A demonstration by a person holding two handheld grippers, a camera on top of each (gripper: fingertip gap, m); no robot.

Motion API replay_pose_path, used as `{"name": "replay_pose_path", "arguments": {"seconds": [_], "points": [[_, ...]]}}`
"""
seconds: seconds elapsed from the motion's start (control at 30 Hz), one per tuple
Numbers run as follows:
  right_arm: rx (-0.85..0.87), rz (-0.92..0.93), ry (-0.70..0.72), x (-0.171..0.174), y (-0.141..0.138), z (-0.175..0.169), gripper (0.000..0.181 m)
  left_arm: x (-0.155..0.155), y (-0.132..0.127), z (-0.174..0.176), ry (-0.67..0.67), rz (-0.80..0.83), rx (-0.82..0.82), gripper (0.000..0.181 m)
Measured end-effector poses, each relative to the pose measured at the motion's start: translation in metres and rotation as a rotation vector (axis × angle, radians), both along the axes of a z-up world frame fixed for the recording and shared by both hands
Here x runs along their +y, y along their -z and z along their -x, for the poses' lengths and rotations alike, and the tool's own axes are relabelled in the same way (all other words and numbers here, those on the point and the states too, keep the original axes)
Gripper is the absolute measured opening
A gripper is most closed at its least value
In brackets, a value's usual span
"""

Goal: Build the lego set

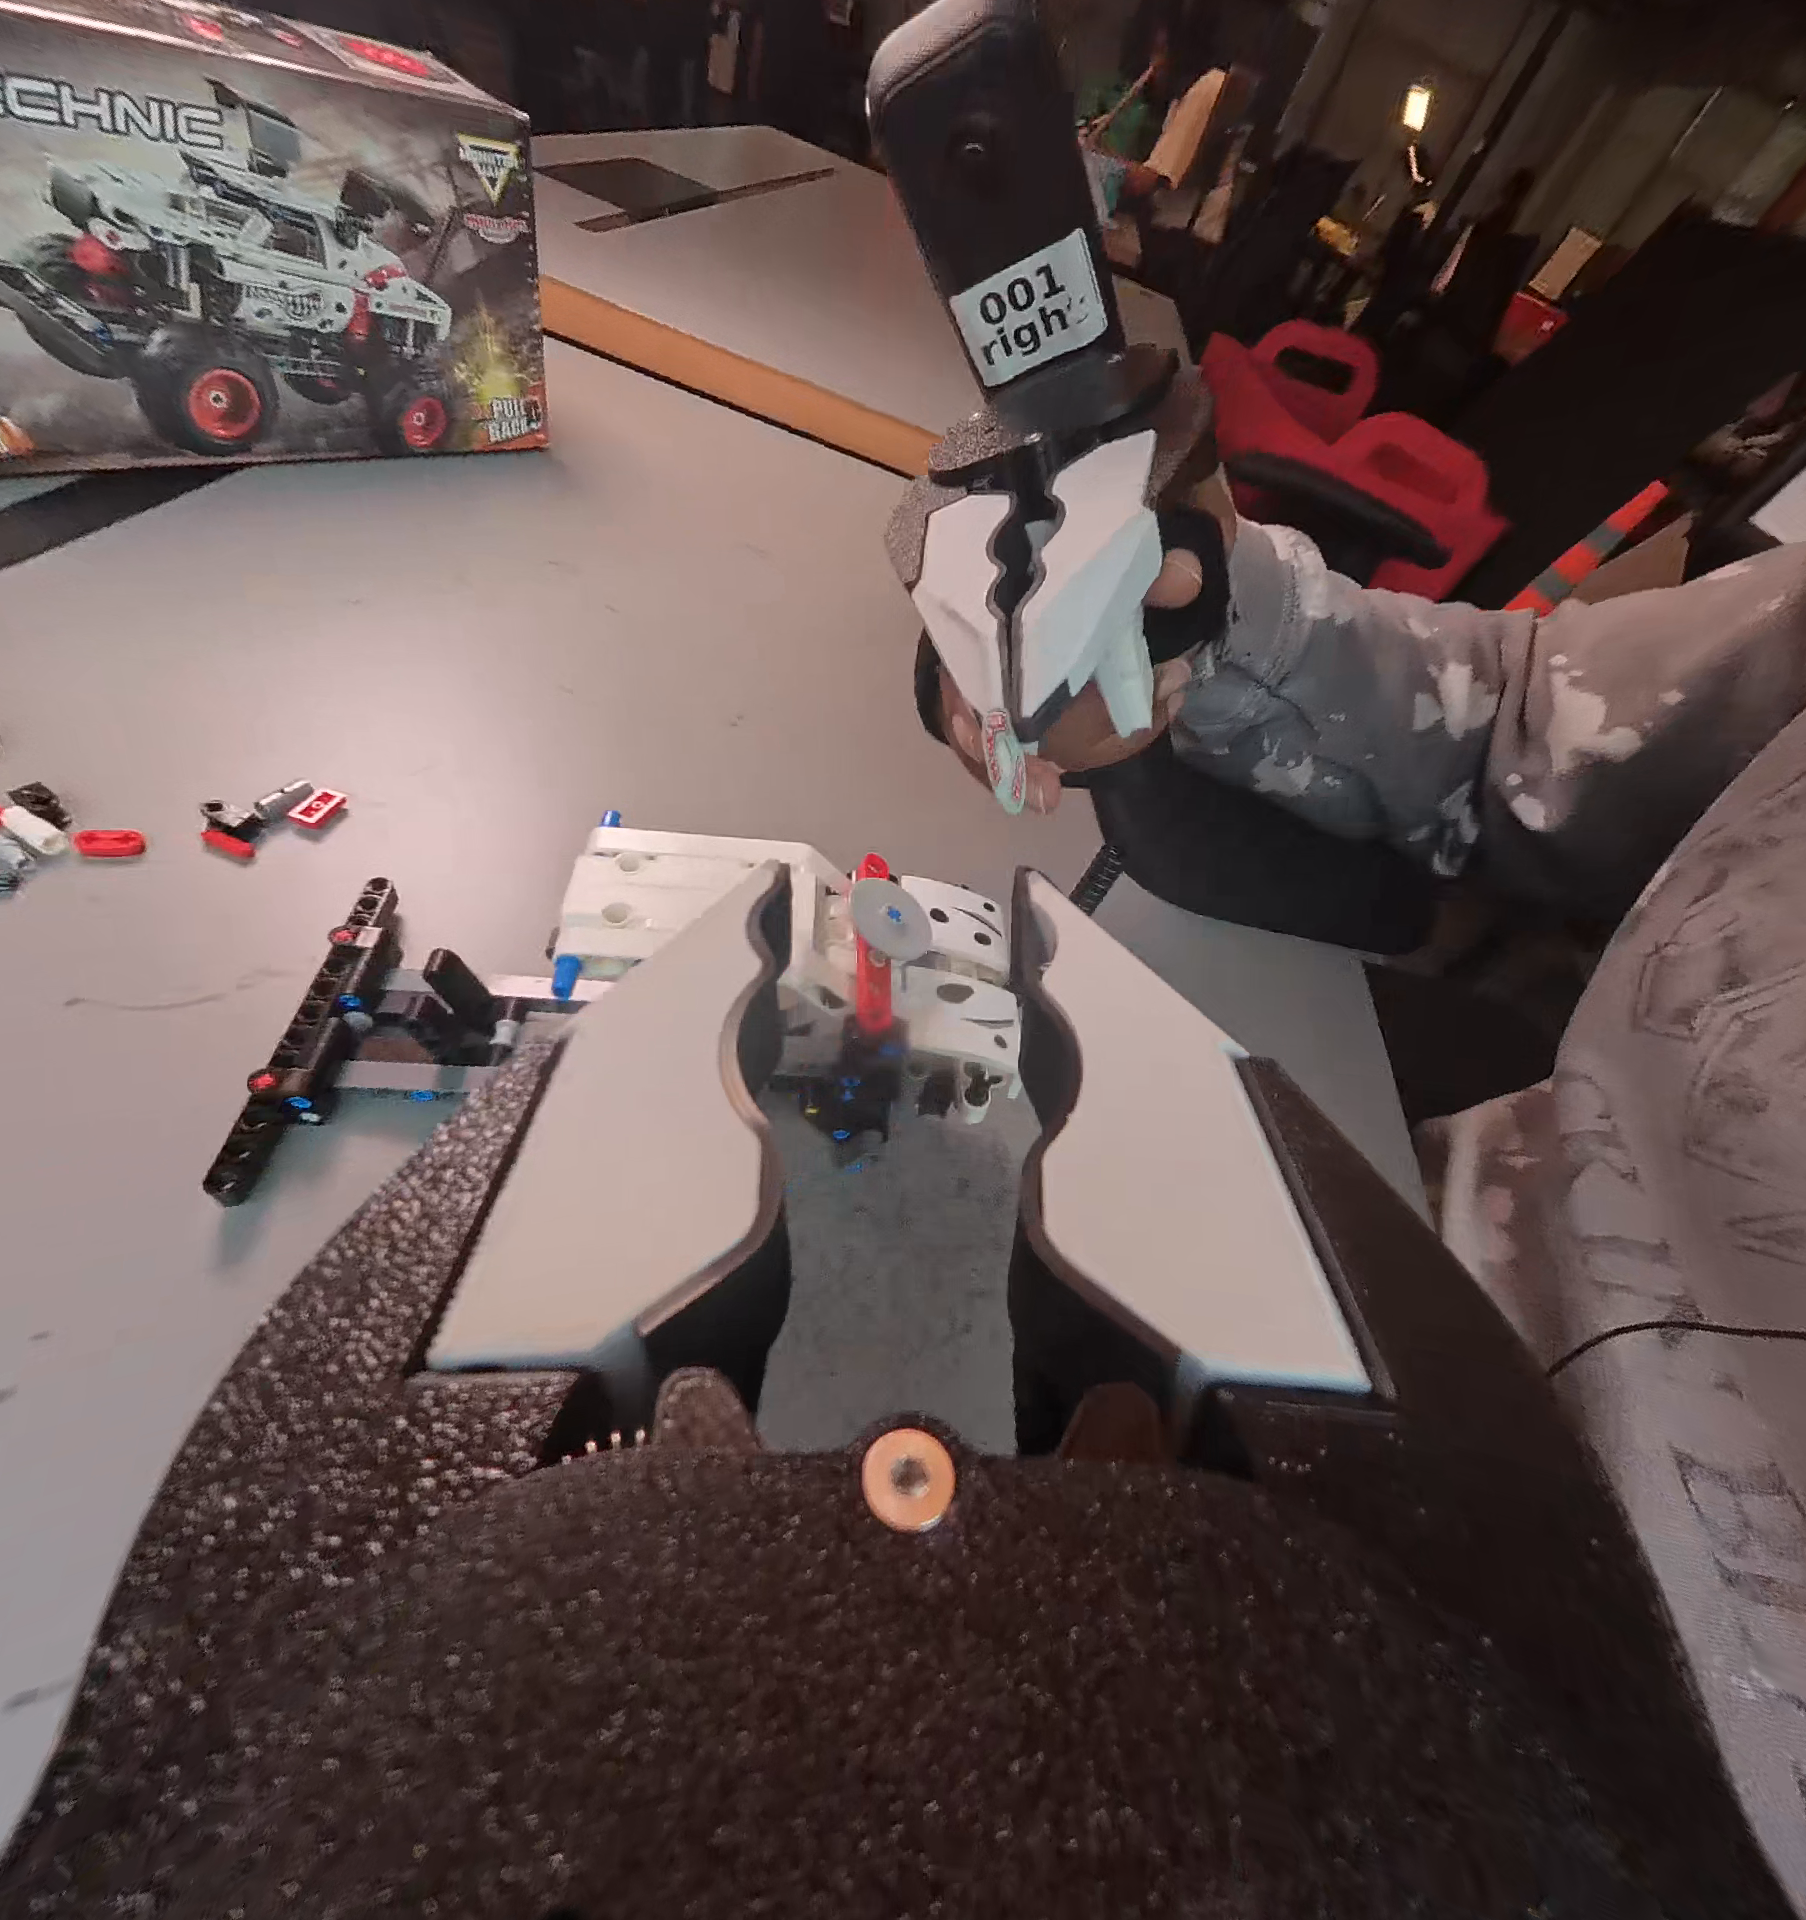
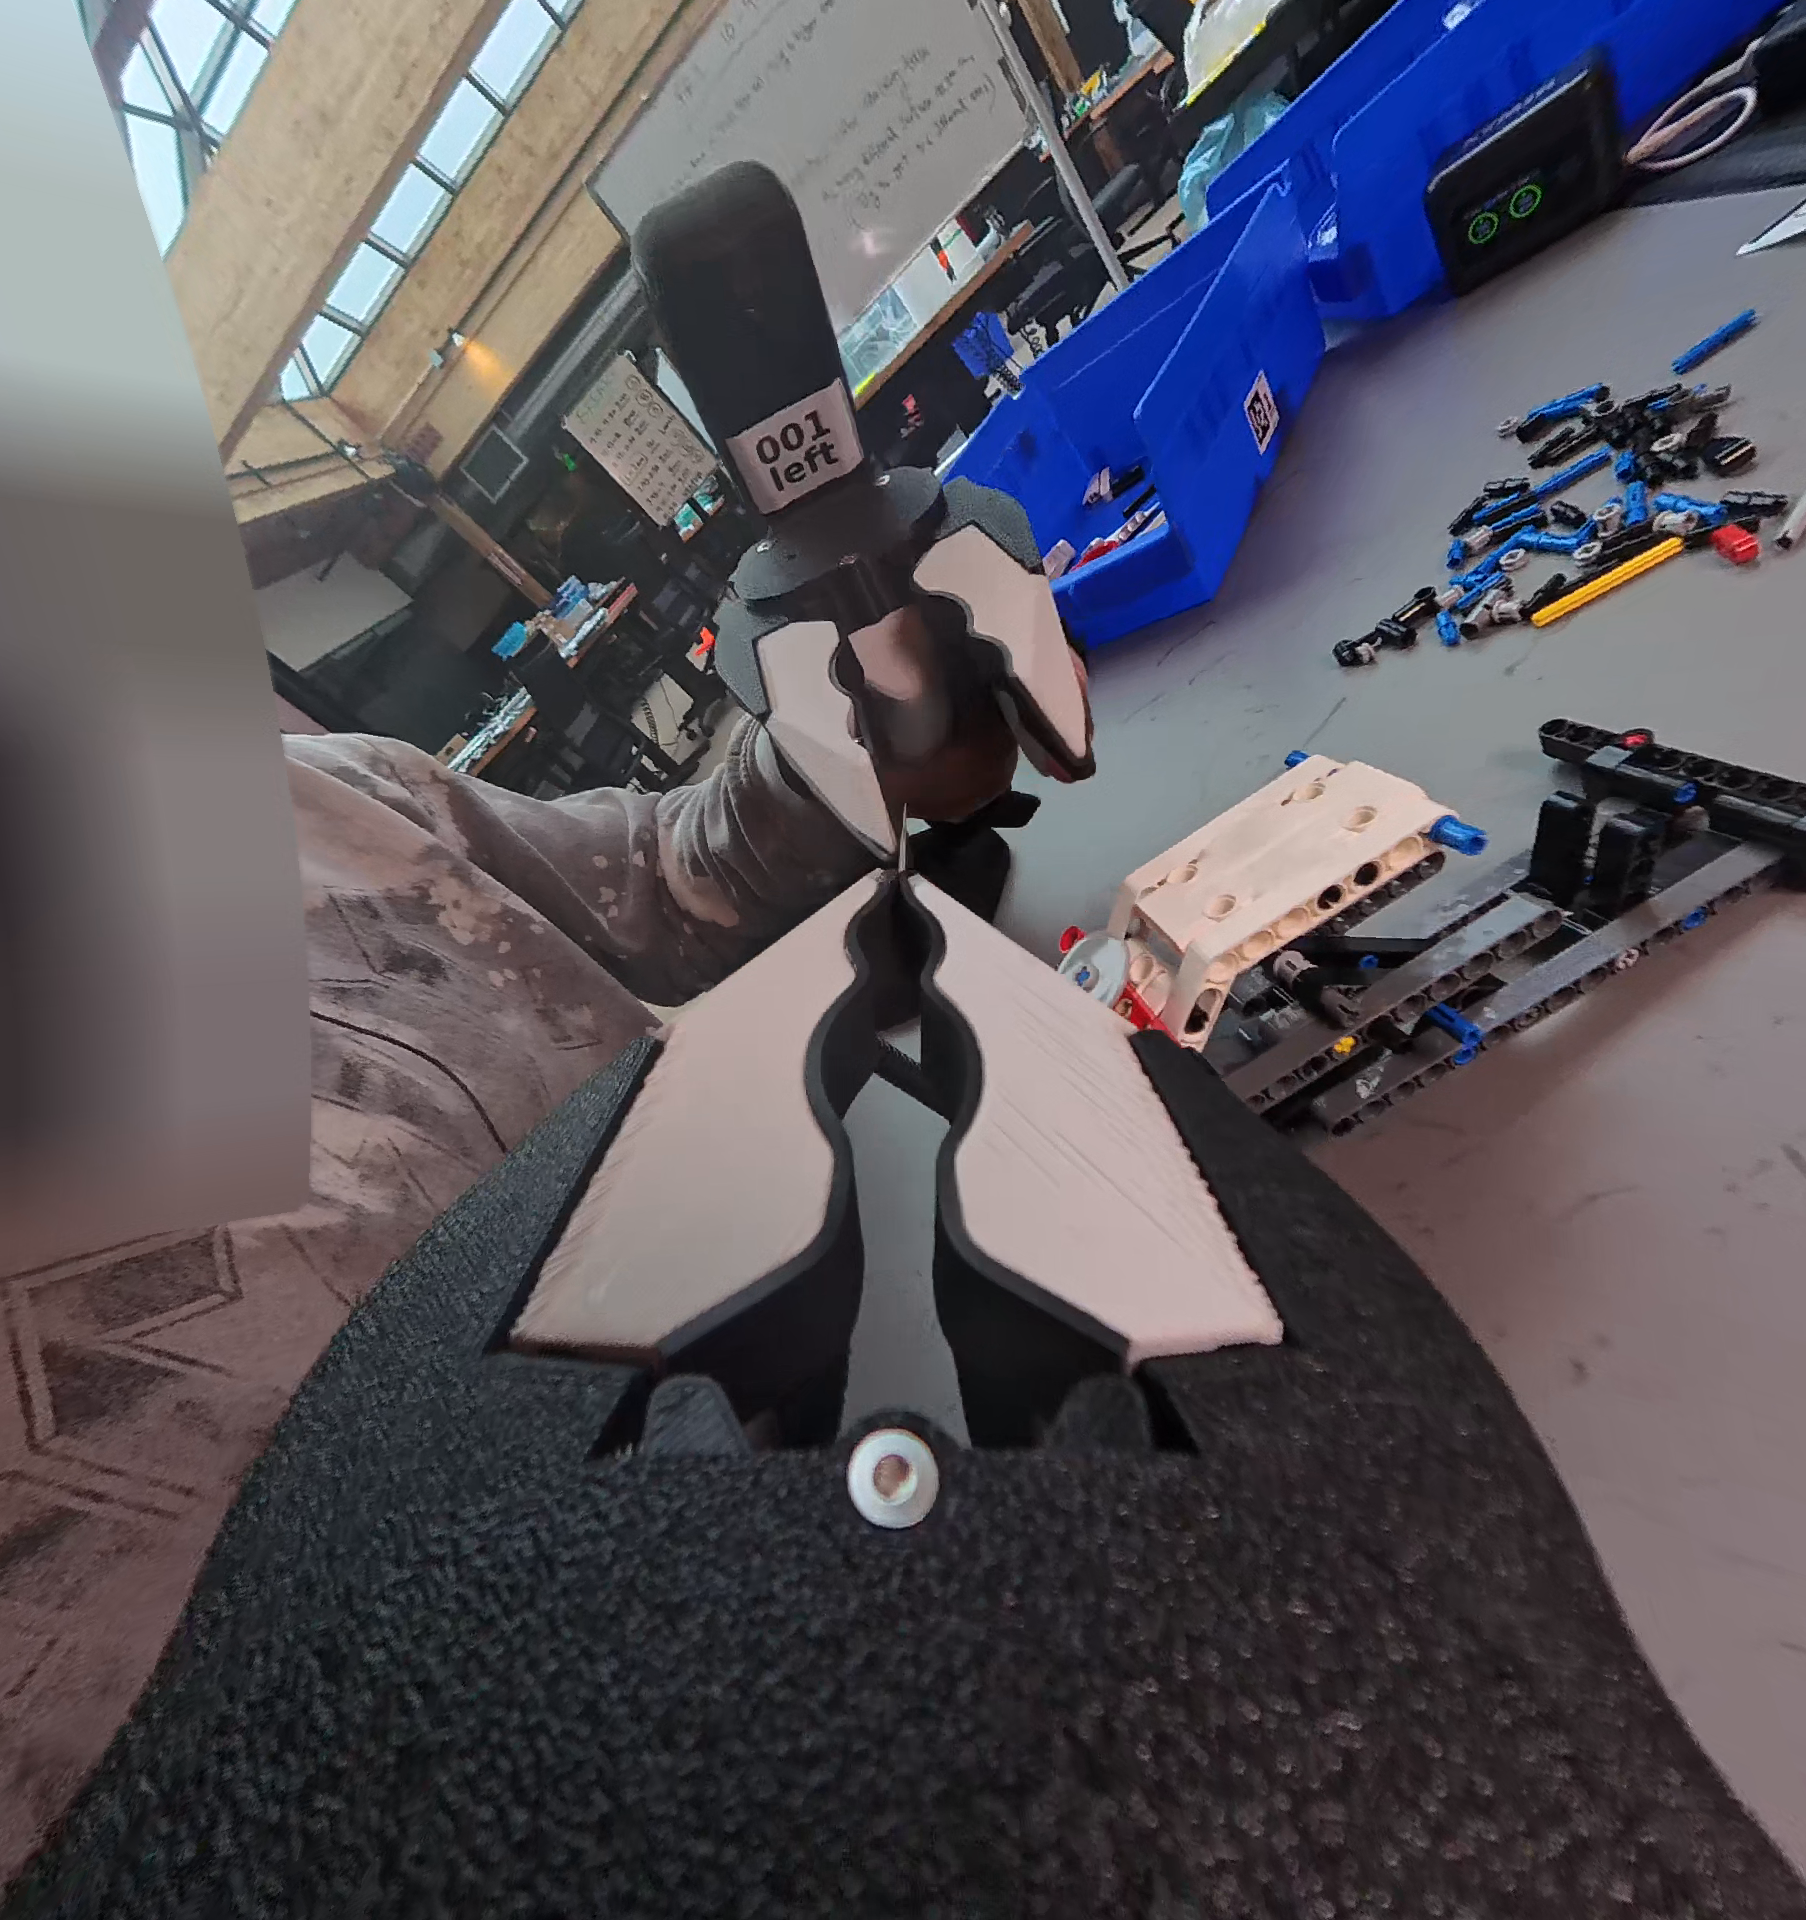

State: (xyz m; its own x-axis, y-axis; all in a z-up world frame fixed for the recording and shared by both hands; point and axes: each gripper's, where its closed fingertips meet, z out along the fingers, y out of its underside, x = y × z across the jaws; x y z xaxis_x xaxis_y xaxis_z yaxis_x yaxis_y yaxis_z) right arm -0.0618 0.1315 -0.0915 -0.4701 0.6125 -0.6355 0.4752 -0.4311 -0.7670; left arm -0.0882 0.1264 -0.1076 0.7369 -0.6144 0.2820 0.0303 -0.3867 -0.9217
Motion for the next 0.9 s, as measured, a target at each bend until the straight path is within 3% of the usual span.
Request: {"name": "replay_pose_path", "arguments": {"seconds": [0.1,0.37,0.9], "points": [[-0.070,-0.008,0.001,0.007,0.005,0.001,0.000,-0.002,0.000,0.001,-0.003,-0.051,0.046,0.043],[-0.275,0.131,-0.053,0.014,0.031,0.005,0.000,0.006,0.029,-0.002,-0.004,-0.076,0.185,0.037],[-0.349,0.280,-0.007,0.009,0.040,0.004,0.000,0.007,0.035,-0.014,0.027,-0.149,0.299,0.030]]}}
